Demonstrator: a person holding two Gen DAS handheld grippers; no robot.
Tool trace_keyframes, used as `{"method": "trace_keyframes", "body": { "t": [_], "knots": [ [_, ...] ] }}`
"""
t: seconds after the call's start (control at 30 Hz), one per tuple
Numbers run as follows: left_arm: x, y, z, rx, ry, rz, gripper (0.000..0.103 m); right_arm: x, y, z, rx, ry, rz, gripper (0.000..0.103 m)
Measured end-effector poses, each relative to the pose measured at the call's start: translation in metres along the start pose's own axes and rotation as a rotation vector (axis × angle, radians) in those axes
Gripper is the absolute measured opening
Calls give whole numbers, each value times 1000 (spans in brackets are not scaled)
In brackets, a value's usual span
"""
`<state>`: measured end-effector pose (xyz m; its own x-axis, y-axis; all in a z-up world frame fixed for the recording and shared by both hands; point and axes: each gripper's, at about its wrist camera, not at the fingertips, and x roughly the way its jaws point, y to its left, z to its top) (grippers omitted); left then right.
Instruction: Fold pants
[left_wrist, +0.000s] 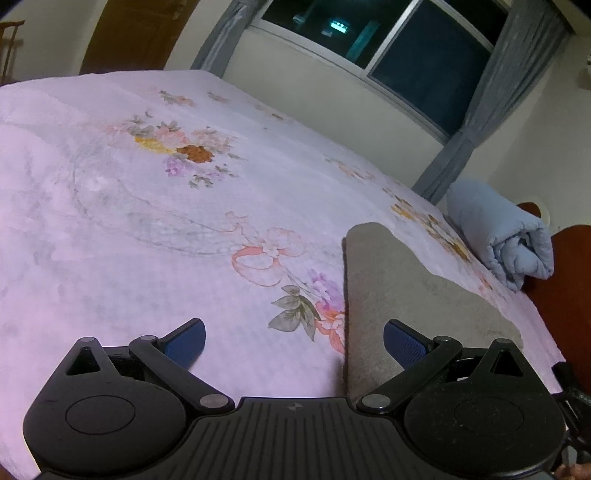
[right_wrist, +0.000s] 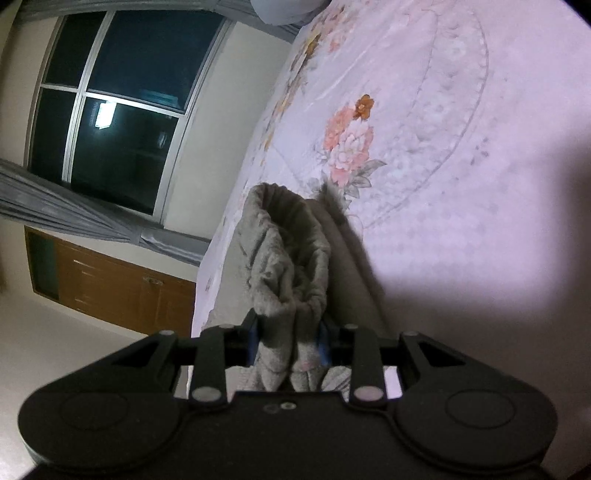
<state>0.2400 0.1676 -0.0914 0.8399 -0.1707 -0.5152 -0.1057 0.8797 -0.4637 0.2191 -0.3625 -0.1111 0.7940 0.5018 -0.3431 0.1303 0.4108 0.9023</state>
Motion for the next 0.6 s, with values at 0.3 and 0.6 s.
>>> {"method": "trace_keyframes", "body": {
  "t": [0.3,0.6],
  "knots": [
    [3,-5,-1,16,26,1,102,-37,38,22,-214,-94,-31,74],
    [22,-43,-7,213,163,94,102,-23,39,15,-267,-46,-88,73]
  ]
}}
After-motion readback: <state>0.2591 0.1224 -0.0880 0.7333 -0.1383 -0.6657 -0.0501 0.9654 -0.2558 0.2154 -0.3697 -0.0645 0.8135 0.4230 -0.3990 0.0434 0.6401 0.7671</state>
